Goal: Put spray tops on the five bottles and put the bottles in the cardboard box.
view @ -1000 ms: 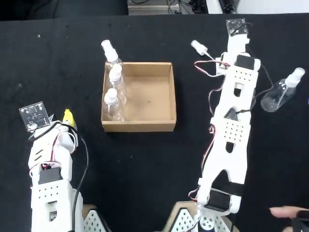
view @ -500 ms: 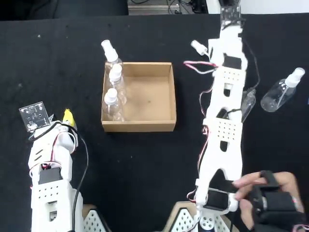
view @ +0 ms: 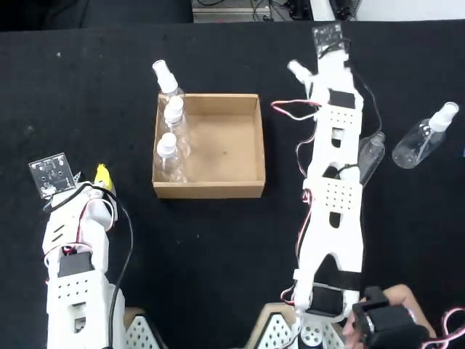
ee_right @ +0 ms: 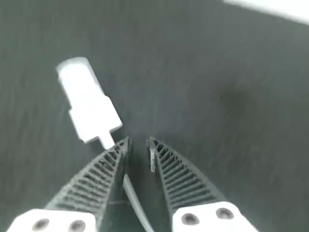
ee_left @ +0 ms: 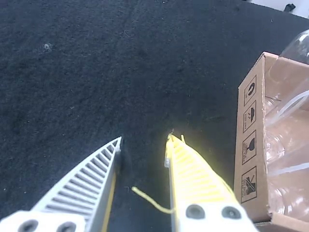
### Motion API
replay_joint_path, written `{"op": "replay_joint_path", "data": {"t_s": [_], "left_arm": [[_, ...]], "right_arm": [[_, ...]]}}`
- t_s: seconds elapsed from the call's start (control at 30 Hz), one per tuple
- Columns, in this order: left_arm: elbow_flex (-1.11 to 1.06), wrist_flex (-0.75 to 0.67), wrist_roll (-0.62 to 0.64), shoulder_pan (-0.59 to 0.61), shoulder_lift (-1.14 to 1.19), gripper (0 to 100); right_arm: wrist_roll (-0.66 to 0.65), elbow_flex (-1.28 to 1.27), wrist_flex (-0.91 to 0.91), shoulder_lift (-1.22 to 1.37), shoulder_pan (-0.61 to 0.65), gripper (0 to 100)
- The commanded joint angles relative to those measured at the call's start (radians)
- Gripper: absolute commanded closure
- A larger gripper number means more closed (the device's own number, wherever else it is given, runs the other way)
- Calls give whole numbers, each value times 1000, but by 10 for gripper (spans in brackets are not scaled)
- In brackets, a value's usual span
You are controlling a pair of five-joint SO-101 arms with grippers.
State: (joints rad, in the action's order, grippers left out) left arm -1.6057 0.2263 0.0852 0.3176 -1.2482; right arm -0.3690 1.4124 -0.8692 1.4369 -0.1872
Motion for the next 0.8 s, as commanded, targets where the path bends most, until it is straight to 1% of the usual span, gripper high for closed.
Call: {"op": "replay_joint_path", "data": {"t_s": [0.0,0.1,0.2,0.27,0.5,0.57,0.67,0.7,0.77], "left_arm": [[10,-23,-9,8,-17,871],[10,-23,-9,8,-17,871],[10,-23,-9,8,-17,871],[10,-25,-9,8,-17,871],[12,-25,-9,8,-17,870],[12,-25,-9,8,-17,870],[12,-25,-9,8,-17,870],[12,-25,-9,8,-17,870],[12,-25,-9,8,-17,870]], "right_arm": [[-8,33,-120,-41,40,953],[43,101,-209,-48,49,953],[112,222,-365,-56,51,953],[114,266,-457,-61,51,953],[110,252,-634,-176,61,947],[107,252,-746,-219,87,910],[86,252,-888,-271,143,801],[74,243,-891,-285,161,779],[80,248,-888,-291,183,783]]}}
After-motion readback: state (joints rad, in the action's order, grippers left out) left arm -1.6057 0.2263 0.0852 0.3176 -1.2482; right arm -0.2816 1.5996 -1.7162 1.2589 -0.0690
